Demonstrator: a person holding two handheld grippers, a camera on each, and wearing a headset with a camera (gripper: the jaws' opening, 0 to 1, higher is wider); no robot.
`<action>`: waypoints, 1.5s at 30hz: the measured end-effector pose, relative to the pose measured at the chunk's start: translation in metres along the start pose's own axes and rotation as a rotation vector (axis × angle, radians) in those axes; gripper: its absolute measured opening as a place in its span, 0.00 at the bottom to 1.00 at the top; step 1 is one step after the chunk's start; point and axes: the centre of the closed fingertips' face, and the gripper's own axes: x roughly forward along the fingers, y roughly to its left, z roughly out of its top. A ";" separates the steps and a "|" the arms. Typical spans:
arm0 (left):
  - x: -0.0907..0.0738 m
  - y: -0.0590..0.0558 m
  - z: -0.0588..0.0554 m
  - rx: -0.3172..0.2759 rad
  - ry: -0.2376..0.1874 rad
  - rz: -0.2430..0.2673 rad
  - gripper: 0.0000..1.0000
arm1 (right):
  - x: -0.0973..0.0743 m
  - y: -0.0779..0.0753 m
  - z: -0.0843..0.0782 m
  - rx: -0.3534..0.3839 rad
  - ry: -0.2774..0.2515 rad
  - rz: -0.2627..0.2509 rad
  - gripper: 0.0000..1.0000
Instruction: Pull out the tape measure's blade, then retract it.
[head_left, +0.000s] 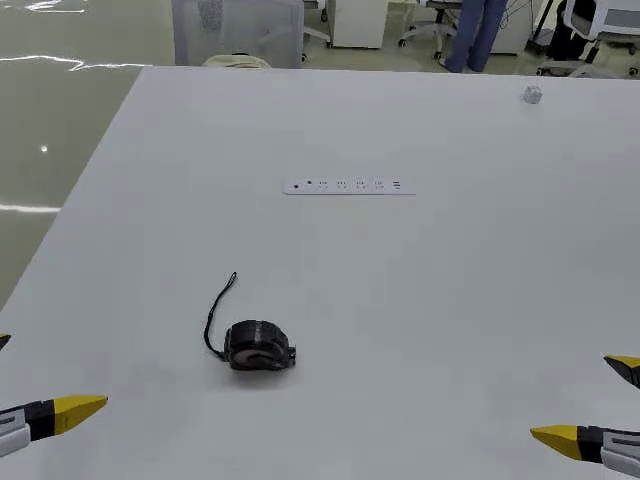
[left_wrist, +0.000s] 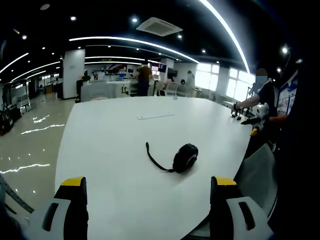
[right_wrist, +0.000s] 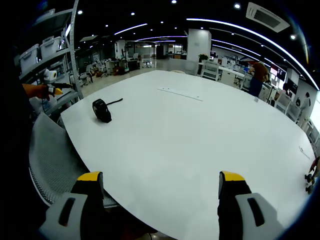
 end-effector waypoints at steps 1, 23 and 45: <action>0.001 -0.001 0.001 0.002 0.000 -0.002 1.00 | 0.002 0.001 0.002 -0.003 -0.002 0.003 0.98; 0.032 -0.026 0.022 0.112 0.051 -0.107 1.00 | 0.042 0.033 0.043 -0.103 -0.030 0.118 0.97; 0.053 -0.061 0.038 0.226 0.147 -0.280 1.00 | 0.063 0.055 0.072 -0.176 -0.015 0.227 0.96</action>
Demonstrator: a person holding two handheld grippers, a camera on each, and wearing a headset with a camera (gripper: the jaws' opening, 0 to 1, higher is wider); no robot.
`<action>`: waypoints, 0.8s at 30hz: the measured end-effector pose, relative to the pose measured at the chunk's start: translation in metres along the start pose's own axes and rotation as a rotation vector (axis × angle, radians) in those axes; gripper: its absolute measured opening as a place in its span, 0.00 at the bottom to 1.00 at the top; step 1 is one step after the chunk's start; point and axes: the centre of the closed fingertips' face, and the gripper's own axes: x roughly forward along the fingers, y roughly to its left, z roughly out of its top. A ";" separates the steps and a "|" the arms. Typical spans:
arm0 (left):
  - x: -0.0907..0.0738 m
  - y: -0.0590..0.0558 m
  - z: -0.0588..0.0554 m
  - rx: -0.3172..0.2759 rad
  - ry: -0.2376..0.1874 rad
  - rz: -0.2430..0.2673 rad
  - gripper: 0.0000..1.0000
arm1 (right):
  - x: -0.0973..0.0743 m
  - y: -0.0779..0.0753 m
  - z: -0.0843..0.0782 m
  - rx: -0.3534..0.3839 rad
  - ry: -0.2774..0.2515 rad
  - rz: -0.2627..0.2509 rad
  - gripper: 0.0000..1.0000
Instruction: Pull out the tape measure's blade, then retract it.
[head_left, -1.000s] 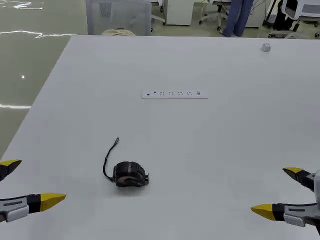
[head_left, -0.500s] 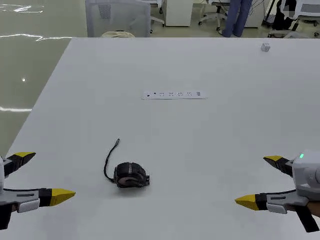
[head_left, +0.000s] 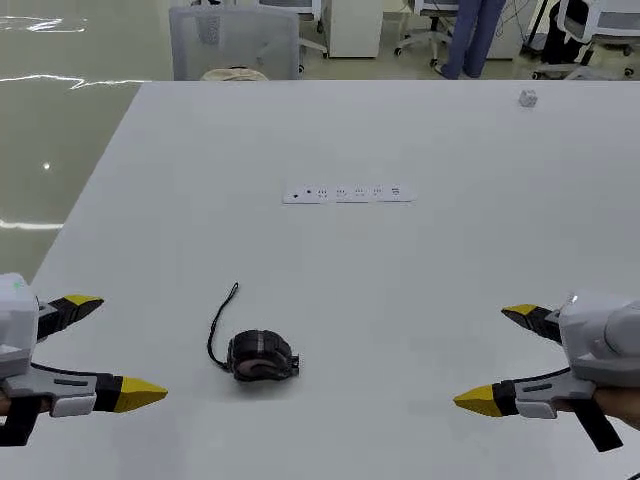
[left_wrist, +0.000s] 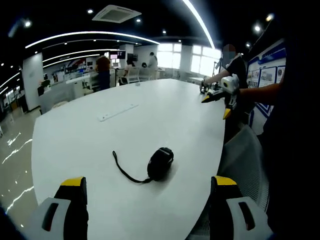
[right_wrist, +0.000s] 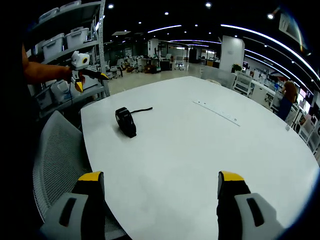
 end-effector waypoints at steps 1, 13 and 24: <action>0.002 -0.001 0.002 0.009 0.005 -0.009 1.00 | 0.002 0.000 0.001 0.000 0.001 0.007 0.96; 0.025 -0.013 0.020 0.089 0.054 -0.114 1.00 | 0.018 0.007 0.010 -0.041 0.019 0.056 0.95; 0.043 -0.023 0.034 0.154 0.082 -0.175 1.00 | 0.036 0.024 0.013 -0.089 0.046 0.112 0.97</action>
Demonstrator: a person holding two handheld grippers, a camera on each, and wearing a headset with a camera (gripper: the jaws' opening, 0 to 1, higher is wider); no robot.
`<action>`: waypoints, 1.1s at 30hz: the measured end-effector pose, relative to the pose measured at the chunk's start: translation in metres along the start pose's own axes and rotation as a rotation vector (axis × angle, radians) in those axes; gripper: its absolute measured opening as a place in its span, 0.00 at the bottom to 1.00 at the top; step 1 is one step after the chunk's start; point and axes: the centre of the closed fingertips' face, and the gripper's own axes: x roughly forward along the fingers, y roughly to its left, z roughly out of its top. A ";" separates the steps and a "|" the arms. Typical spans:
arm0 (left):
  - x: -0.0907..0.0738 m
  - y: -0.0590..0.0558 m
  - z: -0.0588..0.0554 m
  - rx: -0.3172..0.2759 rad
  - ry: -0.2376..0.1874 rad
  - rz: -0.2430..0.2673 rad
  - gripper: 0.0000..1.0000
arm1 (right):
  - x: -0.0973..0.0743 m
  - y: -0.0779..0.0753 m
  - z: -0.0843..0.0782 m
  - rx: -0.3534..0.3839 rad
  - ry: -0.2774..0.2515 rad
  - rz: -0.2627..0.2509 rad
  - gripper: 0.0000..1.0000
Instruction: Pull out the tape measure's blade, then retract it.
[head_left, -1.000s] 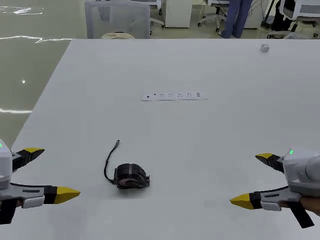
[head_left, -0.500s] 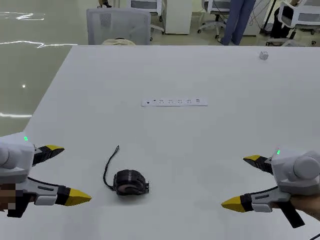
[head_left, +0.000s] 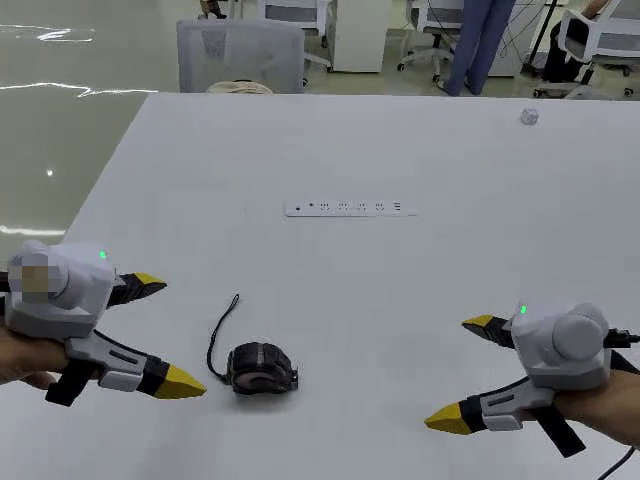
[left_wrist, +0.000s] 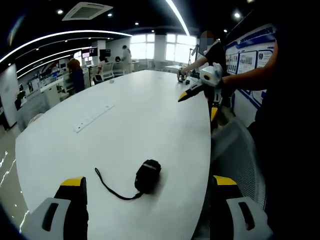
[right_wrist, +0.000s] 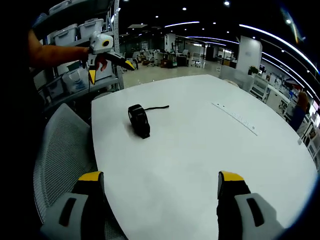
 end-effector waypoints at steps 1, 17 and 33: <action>0.002 -0.001 0.000 0.005 0.006 -0.006 1.00 | 0.001 0.000 0.001 -0.003 0.000 0.001 0.98; 0.032 -0.009 -0.004 0.120 0.123 -0.083 0.99 | 0.029 0.006 0.028 -0.114 -0.019 0.071 0.96; 0.061 -0.011 -0.009 0.211 0.206 -0.145 0.93 | 0.075 0.026 0.044 -0.210 0.021 0.168 0.91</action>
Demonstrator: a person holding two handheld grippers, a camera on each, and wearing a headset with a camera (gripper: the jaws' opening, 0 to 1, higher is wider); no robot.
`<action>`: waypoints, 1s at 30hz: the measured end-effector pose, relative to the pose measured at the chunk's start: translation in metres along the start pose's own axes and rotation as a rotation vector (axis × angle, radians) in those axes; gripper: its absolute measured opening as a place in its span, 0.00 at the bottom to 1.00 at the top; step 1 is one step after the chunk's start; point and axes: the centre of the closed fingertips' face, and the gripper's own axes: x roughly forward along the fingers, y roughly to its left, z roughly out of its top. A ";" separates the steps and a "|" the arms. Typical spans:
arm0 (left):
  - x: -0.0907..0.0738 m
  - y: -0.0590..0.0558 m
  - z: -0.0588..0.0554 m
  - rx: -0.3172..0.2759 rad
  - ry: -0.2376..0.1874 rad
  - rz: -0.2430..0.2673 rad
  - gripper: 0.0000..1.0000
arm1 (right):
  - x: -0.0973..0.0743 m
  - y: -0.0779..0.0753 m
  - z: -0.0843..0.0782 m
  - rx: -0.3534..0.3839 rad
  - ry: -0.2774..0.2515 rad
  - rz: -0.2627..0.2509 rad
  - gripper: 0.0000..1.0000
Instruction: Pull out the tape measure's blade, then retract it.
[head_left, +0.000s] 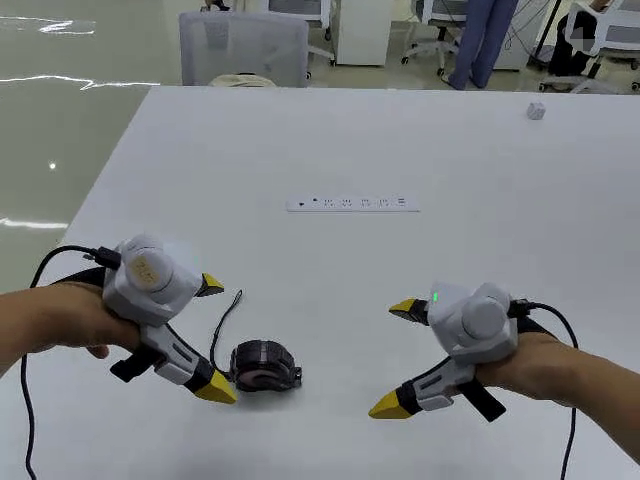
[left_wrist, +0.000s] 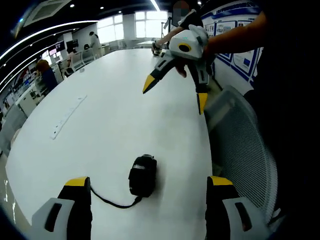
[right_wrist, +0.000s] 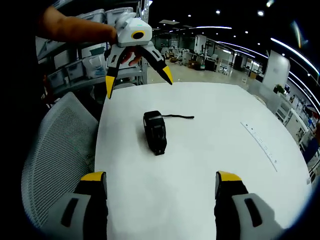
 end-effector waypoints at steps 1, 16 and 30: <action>0.002 0.001 0.000 0.000 0.005 -0.001 0.92 | 0.002 0.000 0.001 -0.002 0.001 0.006 0.91; 0.025 0.003 0.004 0.010 0.044 -0.040 0.89 | 0.036 0.001 0.016 -0.041 0.026 0.074 0.89; 0.048 0.009 -0.007 0.014 0.094 -0.036 0.80 | 0.073 0.013 0.024 -0.095 0.056 0.171 0.76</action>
